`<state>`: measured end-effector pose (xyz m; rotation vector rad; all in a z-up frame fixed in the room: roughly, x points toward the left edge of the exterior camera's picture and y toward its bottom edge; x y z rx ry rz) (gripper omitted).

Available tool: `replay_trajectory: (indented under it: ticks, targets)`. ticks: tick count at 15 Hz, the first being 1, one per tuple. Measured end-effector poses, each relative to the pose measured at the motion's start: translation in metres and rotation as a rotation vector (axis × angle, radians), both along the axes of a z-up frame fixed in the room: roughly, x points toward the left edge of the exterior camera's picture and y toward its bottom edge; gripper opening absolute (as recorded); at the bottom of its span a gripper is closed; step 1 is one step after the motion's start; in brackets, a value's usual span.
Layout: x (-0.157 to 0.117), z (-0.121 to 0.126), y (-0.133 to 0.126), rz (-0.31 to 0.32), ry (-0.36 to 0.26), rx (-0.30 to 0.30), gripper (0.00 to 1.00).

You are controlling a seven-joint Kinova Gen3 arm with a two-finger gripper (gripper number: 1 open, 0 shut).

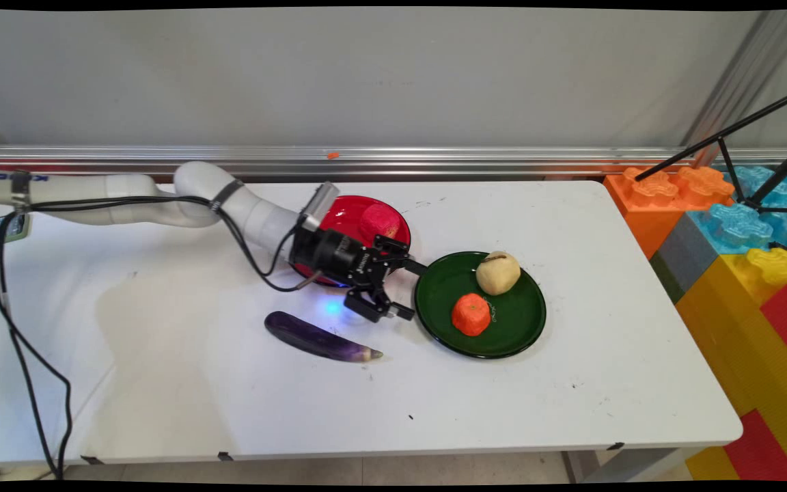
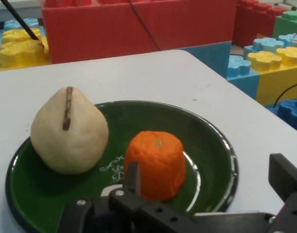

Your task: Pick up the mandarin from the green plate

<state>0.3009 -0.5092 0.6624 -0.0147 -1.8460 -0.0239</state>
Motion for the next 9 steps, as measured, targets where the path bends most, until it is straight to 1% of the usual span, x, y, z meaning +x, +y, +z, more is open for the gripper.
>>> replay_trajectory:
  ticks: [9]
  targets:
    - [-0.037, -0.012, -0.018, -0.017, -0.007, -0.009, 1.00]
